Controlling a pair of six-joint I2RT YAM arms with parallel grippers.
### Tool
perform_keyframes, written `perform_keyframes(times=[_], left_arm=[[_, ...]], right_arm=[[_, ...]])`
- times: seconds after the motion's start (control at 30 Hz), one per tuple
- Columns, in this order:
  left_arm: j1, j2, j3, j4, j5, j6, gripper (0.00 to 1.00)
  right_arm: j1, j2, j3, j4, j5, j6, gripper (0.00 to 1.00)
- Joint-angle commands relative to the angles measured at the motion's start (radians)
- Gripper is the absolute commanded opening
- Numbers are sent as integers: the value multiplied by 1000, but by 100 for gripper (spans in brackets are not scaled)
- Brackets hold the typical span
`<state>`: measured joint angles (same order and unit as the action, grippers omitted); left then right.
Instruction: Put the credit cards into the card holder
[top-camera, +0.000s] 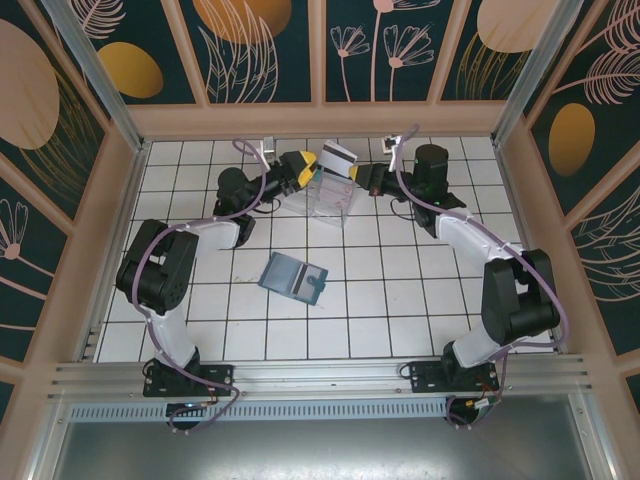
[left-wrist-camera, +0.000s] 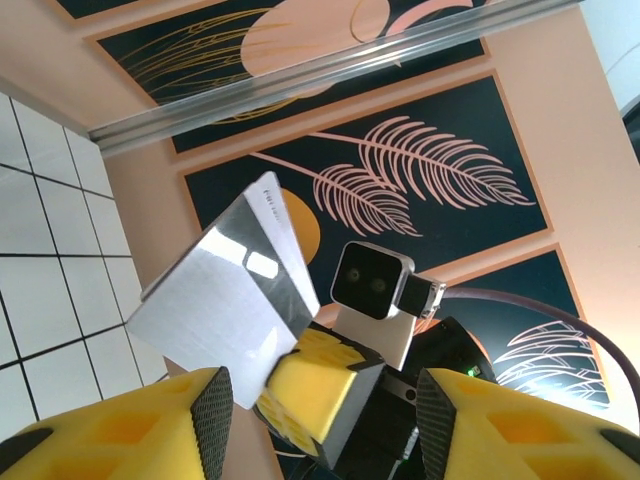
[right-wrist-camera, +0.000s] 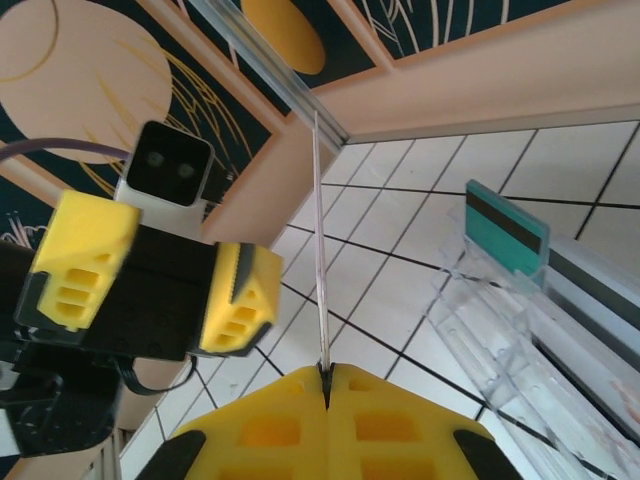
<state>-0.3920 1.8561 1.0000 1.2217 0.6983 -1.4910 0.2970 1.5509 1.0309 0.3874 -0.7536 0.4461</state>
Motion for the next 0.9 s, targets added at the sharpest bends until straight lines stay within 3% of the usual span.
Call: perform_keyframes(times=[0.0, 0.87], left_arm=[[-2, -4, -10, 88, -13, -22, 54], [-19, 32, 56, 76, -10, -31, 55]], right_arm=[[10, -53, -7, 97, -21, 41, 5], [61, -57, 2, 156, -20, 100, 5]])
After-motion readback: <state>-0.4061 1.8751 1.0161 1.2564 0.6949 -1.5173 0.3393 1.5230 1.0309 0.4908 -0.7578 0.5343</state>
